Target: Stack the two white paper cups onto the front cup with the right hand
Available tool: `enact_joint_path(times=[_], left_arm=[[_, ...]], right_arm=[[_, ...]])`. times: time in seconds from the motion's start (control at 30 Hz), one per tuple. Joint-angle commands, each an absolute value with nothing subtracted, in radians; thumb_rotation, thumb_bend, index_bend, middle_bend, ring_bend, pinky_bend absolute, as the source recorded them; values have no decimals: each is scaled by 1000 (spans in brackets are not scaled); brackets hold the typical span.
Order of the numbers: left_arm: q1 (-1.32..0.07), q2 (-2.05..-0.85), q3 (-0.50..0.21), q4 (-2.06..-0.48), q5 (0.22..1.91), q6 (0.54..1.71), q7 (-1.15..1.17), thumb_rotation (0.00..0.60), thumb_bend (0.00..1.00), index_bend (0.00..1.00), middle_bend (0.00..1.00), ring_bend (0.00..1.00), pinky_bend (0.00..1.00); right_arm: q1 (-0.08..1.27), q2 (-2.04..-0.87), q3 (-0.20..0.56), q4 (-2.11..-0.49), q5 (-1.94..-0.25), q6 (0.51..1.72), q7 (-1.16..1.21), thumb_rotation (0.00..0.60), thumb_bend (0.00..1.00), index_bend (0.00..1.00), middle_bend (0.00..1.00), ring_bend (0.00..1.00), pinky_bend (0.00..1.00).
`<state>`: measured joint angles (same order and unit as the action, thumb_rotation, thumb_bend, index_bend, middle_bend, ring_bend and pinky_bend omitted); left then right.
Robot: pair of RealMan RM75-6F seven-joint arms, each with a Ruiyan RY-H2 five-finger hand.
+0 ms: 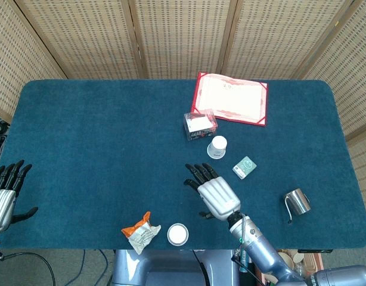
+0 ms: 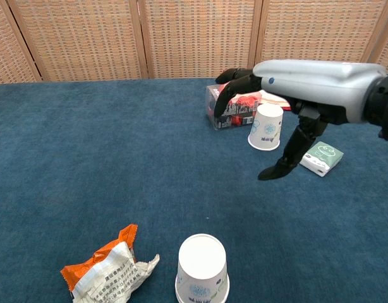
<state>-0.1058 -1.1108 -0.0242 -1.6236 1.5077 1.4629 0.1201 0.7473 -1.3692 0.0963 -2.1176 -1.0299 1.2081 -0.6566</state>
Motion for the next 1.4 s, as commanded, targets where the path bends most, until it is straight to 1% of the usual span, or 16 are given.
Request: enact_joint_path(times=[0.03, 0.27, 0.4, 0.5, 0.8, 1.17, 1.4], left_arm=[[-108, -1114, -25, -1623, 1506, 1459, 125, 600, 166, 0, 0, 0, 0], [-114, -1124, -28, -1617, 1498, 1449, 139, 600, 165, 0, 0, 0, 0], [-126, -1134, -29, -1609, 1487, 1425, 146, 600, 166, 0, 0, 0, 0], [-129, -1137, -31, -1608, 1484, 1421, 151, 600, 166, 0, 0, 0, 0], [-137, -1150, -38, -1596, 1474, 1413, 156, 600, 165, 0, 0, 0, 0], [-137, -1157, -42, -1585, 1477, 1427, 150, 600, 165, 0, 0, 0, 0], [-137, -1154, -40, -1587, 1478, 1427, 148, 600, 165, 0, 0, 0, 0]], right_arm=[[741, -1349, 139, -2042, -1003, 1218, -618, 600, 65, 254, 0, 0, 0], [777, -1345, 215, -1915, -941, 1172, -577, 600, 65, 254, 0, 0, 0], [831, -1386, 265, -1790, -847, 1110, -576, 600, 65, 254, 0, 0, 0], [846, -1406, 270, -1747, -826, 1094, -573, 600, 65, 254, 0, 0, 0], [904, -1502, 278, -1530, -768, 1005, -546, 600, 65, 254, 0, 0, 0], [943, -1550, 287, -1409, -740, 950, -534, 600, 65, 254, 0, 0, 0], [962, -1574, 287, -1328, -706, 916, -536, 600, 65, 293, 0, 0, 0]])
